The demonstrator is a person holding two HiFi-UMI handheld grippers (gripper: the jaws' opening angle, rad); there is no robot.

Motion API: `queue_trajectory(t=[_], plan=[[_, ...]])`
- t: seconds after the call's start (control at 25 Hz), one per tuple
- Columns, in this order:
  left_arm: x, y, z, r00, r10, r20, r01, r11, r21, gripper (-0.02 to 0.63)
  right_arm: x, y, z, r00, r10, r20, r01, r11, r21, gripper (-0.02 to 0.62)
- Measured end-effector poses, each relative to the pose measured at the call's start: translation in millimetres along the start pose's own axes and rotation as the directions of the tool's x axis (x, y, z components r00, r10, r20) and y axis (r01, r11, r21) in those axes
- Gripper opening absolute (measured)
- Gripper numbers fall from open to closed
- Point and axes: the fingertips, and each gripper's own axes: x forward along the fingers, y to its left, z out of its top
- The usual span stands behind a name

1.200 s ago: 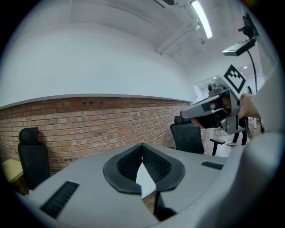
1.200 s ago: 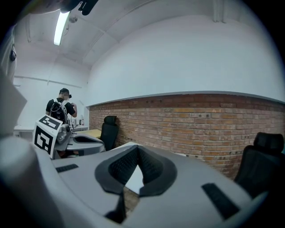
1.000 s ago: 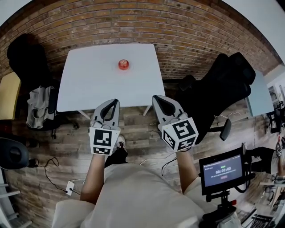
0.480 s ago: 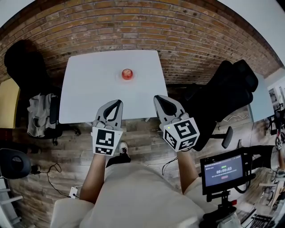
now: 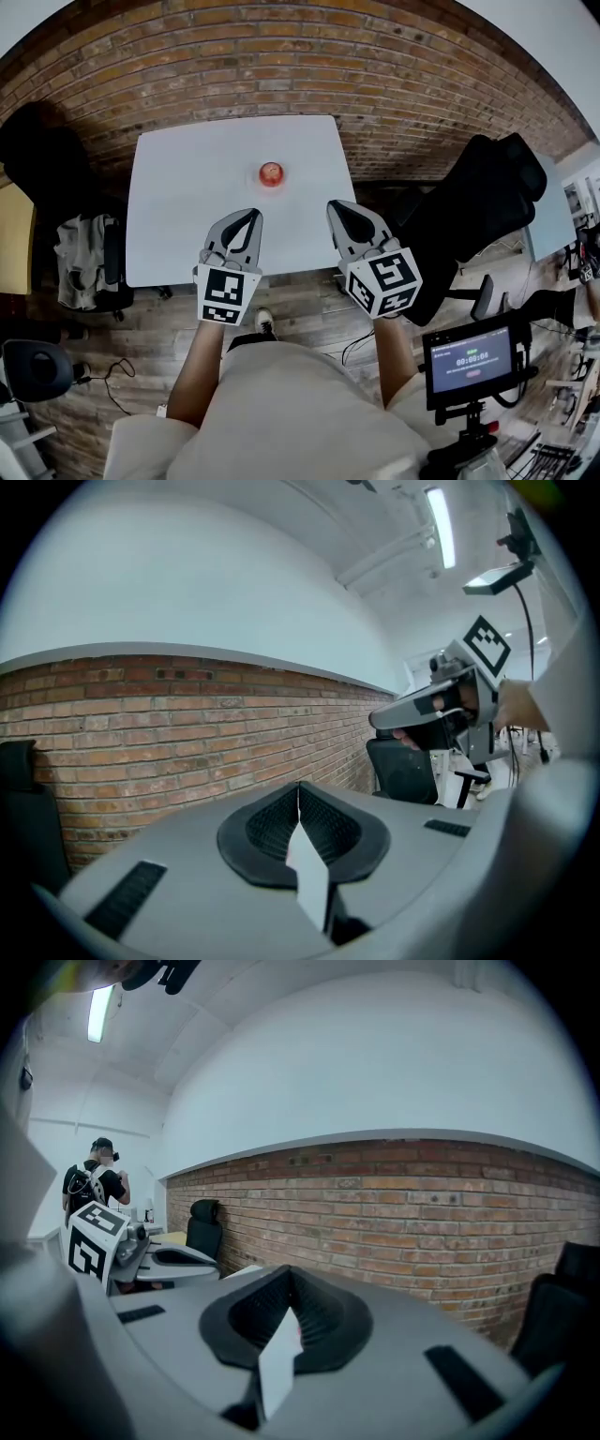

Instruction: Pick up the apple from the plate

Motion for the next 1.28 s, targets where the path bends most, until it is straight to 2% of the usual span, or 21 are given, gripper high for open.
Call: queue_trajectory(t=[0.24,0.4,0.6,0.8,1.28], plan=[[21,25,-1,1.000,-0.022,-0.007,0.022,1.000,-0.001,0.006,30,-3,5,1.000,-0.008,-0.004,0.008,1.000,0.012,0.003],[23,25,2,1.000,-0.024,-0.010,0.024,1.000,0.004,0.006,28,-5,6,1.000,-0.013,-0.004,0.013,1.000,0.013,0.003],[39,44,-11,0.999,-0.040,-0.034,0.040,0.999,-0.007,0.006,50,-6,1,0.999,-0.030,-0.022,0.030,0.999,0.025,0.003],[43,39,-7,0.998,-0.066,-0.005,0.066,0.998,-0.022,0.008,48,-9,1,0.999,-0.036,-0.019,0.037,0.999,0.031,0.003],[64,46,-16,0.995,-0.090,-0.037,0.089,0.995,-0.043,0.009,66,-18,-4,0.999,-0.026,-0.035,0.027,0.999,0.042,0.003]])
